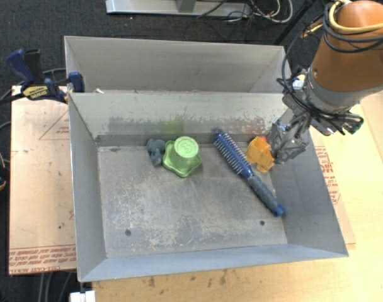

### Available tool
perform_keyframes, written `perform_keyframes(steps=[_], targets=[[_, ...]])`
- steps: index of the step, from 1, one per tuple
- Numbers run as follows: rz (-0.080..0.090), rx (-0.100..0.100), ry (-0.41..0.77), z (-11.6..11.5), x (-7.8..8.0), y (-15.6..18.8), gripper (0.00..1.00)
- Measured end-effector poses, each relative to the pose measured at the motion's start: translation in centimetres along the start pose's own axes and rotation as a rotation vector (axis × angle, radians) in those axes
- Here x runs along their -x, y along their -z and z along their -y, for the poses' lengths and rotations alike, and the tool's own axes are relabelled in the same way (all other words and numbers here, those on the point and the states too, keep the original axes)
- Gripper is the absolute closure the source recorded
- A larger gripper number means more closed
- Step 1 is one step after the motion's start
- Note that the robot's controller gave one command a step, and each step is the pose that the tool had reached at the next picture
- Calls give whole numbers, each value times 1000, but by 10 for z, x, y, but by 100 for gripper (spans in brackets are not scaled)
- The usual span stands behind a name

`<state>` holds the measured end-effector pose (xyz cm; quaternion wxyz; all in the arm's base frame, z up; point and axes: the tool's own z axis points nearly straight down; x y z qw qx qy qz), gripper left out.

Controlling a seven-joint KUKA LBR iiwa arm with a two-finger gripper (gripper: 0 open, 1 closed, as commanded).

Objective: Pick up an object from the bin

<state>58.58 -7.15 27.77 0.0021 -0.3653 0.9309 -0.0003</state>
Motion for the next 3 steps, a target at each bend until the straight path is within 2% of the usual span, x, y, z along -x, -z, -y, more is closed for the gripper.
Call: perform_keyframes(steps=[1, 2, 3], targets=[[-8, 9, -78, 11, -22, -87, 100], [-1, 3, -79, 12, -20, -82, 0], [3, -2, -393, 33, -13, -170, 0]])
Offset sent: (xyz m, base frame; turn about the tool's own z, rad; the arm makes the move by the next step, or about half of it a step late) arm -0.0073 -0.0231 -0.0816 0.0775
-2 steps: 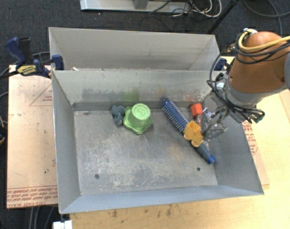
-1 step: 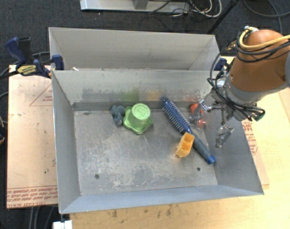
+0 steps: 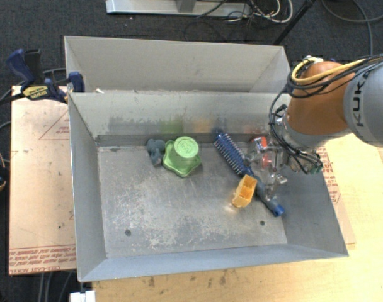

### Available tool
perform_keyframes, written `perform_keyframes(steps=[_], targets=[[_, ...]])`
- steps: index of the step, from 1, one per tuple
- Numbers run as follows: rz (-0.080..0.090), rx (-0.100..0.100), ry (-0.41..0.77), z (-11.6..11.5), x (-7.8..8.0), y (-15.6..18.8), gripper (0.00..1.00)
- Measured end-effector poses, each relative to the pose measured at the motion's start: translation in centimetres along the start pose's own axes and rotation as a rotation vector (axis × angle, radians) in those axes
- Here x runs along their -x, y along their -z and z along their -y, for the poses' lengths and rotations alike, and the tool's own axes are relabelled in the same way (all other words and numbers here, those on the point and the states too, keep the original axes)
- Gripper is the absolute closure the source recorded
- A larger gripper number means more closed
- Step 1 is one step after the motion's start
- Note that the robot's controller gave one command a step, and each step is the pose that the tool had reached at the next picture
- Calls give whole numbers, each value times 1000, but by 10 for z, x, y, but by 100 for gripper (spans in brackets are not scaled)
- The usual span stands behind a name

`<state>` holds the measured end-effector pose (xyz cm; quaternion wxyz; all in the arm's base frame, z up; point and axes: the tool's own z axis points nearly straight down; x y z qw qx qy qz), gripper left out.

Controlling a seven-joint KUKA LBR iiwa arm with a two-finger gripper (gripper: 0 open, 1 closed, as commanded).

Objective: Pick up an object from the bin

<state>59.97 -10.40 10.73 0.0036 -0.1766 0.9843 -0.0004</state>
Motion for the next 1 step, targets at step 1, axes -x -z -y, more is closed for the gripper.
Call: perform_keyframes(steps=[1], targets=[[9, 4, 439, -5, -40, -17, 0]])
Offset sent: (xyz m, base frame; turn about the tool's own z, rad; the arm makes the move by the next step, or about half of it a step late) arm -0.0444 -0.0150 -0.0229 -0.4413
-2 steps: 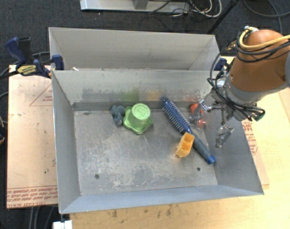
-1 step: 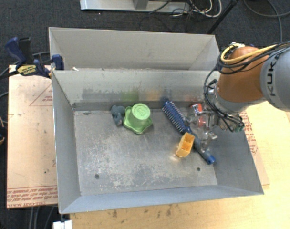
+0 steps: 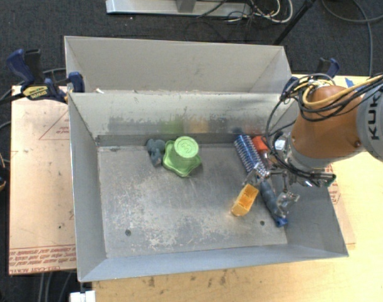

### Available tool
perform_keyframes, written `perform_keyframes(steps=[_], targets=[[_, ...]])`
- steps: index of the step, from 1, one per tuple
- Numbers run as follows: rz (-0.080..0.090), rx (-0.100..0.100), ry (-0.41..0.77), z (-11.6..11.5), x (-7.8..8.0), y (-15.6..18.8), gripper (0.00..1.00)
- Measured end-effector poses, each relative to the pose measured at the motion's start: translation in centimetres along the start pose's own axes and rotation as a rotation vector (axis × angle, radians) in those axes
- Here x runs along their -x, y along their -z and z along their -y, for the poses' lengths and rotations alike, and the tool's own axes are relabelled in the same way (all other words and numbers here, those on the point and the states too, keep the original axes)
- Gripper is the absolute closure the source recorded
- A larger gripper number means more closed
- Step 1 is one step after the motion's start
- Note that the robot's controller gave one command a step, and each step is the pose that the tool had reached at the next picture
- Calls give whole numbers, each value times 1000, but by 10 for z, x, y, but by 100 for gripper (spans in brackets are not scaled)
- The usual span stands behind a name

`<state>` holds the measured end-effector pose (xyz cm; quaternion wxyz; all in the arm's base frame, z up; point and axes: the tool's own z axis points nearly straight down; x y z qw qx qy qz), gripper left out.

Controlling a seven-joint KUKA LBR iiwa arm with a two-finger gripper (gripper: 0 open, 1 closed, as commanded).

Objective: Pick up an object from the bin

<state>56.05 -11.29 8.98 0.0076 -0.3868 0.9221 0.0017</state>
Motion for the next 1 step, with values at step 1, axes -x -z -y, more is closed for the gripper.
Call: perform_keyframes(steps=[1], targets=[[-44, 40, 319, 4, 28, -12, 0]])
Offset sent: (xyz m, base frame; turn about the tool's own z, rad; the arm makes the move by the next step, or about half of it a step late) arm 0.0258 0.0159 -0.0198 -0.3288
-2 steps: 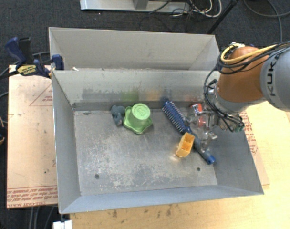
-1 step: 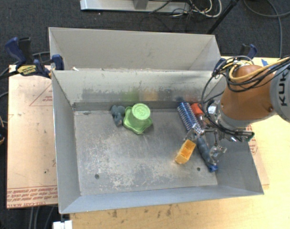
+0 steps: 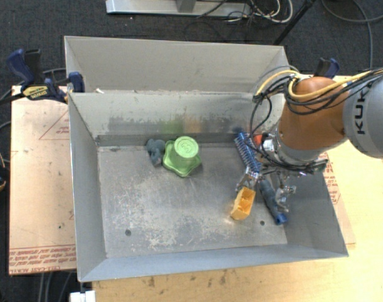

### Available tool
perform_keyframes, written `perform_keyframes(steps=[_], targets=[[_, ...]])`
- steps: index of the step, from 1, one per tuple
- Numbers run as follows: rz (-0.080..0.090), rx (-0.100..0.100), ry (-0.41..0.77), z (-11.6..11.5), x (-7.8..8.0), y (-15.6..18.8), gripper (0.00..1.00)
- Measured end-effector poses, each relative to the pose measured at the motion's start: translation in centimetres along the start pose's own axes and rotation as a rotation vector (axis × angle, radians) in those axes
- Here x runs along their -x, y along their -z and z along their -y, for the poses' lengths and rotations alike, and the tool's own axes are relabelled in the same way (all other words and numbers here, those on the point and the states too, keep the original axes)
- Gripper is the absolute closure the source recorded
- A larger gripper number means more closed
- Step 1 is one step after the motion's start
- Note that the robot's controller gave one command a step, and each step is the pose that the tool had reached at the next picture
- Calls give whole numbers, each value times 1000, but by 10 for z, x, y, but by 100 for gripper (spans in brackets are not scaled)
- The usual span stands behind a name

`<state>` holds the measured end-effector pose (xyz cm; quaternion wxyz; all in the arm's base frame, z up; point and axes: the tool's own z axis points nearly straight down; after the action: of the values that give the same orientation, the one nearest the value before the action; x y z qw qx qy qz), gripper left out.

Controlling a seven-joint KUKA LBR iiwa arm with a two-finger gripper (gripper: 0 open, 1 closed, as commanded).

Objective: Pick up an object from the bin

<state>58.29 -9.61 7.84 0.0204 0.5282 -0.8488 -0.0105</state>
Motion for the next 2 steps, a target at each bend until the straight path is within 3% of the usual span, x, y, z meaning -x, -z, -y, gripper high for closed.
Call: perform_keyframes(steps=[1, 2], targets=[[3, -35, 10, 8, -4, 3, 100], [17, -47, 504, -19, 35, 121, 100]])
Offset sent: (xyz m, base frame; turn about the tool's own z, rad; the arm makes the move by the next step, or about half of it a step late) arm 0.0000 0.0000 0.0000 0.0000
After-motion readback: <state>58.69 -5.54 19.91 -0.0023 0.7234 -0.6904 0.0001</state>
